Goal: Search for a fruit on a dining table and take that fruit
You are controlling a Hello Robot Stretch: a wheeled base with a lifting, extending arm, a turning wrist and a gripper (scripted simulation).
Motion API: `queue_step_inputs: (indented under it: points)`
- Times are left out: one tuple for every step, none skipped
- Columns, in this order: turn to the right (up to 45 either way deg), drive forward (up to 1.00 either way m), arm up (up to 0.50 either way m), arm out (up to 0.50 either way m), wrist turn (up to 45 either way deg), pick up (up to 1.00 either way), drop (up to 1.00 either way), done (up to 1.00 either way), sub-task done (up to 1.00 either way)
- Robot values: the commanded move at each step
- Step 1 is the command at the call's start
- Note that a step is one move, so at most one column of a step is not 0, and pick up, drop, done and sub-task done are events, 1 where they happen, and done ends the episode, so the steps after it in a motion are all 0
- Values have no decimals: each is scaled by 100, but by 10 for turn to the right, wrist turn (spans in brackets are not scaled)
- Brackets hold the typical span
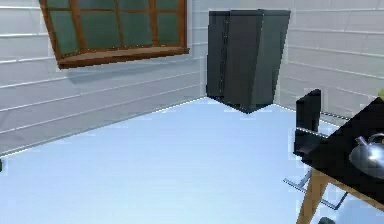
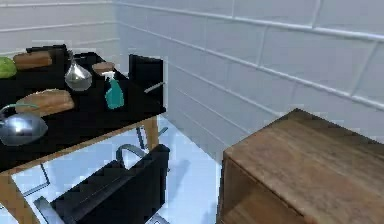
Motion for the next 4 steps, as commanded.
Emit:
queue_step_inputs:
  points:
    - [0,90,0,0,0,0,0,0,0]
    - [-30,0,0,0,0,0,0,0,0]
    - [450,0,0,0,0,0,0,0,0]
    - [120,0,0,0,0,0,0,0,0]
